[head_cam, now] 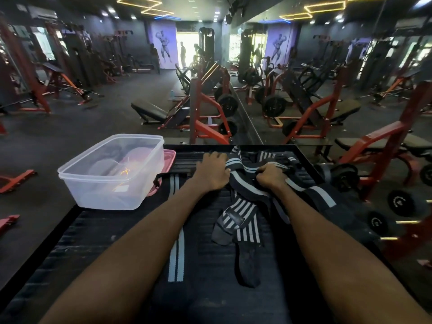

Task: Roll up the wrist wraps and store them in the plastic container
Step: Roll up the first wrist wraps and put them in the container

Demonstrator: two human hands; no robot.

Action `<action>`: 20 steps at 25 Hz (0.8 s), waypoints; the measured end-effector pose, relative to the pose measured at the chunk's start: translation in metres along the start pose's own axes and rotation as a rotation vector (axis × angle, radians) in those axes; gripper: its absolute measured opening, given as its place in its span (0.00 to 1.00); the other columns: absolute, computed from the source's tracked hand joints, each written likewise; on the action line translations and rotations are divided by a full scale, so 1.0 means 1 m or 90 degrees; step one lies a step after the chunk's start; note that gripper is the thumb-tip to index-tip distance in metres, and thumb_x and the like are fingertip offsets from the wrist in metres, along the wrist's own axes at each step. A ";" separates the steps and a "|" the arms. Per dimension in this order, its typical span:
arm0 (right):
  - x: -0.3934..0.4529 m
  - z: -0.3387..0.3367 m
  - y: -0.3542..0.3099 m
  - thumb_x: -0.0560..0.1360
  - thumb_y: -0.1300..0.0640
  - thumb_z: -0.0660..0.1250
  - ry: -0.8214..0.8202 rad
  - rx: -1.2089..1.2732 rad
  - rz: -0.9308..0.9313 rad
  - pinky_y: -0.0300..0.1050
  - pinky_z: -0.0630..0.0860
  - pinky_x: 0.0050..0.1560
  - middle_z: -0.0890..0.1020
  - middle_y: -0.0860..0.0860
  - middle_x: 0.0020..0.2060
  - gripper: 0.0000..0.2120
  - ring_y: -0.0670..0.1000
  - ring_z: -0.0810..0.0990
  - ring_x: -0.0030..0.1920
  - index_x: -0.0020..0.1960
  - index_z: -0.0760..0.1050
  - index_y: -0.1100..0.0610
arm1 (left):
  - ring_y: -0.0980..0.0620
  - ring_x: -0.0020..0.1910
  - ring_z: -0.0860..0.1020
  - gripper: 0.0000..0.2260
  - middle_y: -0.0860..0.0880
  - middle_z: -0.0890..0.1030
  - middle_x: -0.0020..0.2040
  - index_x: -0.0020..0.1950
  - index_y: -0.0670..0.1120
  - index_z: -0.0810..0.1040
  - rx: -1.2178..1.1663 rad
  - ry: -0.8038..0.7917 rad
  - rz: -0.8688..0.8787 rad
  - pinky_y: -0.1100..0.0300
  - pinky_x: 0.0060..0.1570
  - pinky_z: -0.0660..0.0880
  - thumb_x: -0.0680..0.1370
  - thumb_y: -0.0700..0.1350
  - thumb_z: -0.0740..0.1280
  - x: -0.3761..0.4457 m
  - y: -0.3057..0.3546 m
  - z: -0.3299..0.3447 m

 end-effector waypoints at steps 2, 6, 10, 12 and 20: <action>0.001 0.005 0.005 0.64 0.53 0.63 -0.006 -0.018 0.006 0.49 0.78 0.56 0.84 0.57 0.55 0.20 0.61 0.81 0.57 0.53 0.84 0.50 | 0.38 0.72 0.65 0.24 0.42 0.69 0.73 0.74 0.45 0.66 0.050 -0.062 0.002 0.33 0.68 0.63 0.80 0.52 0.64 0.015 0.012 0.015; -0.001 -0.003 0.015 0.66 0.54 0.64 0.061 0.055 0.024 0.46 0.74 0.49 0.84 0.55 0.49 0.13 0.60 0.81 0.53 0.49 0.80 0.55 | 0.36 0.69 0.68 0.22 0.40 0.73 0.69 0.69 0.42 0.69 0.208 -0.097 -0.020 0.34 0.66 0.64 0.79 0.52 0.64 0.031 0.011 0.033; 0.006 -0.011 0.025 0.67 0.58 0.65 0.079 0.159 0.026 0.49 0.79 0.53 0.86 0.51 0.44 0.11 0.57 0.83 0.51 0.47 0.82 0.54 | 0.39 0.62 0.75 0.11 0.42 0.80 0.59 0.60 0.43 0.77 0.306 -0.011 0.041 0.38 0.64 0.66 0.79 0.42 0.63 0.038 0.024 0.019; 0.009 -0.013 0.027 0.69 0.57 0.67 0.056 0.200 0.030 0.51 0.79 0.57 0.87 0.51 0.46 0.12 0.56 0.83 0.51 0.50 0.84 0.51 | 0.40 0.59 0.78 0.09 0.43 0.82 0.56 0.57 0.43 0.78 0.318 0.076 0.080 0.40 0.62 0.70 0.80 0.42 0.63 0.039 0.034 0.003; 0.009 -0.049 0.007 0.70 0.62 0.63 0.162 0.426 0.057 0.47 0.71 0.37 0.75 0.50 0.28 0.13 0.51 0.75 0.34 0.27 0.70 0.55 | 0.40 0.47 0.79 0.12 0.43 0.80 0.51 0.53 0.44 0.77 0.048 0.238 0.092 0.48 0.46 0.78 0.75 0.50 0.63 0.014 0.086 -0.068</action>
Point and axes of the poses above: each hand's wrist, its own x-axis towards the middle knuckle, its own z-axis out of the palm, y = z × x, the point moved 8 cm from there along x, towards the middle knuckle
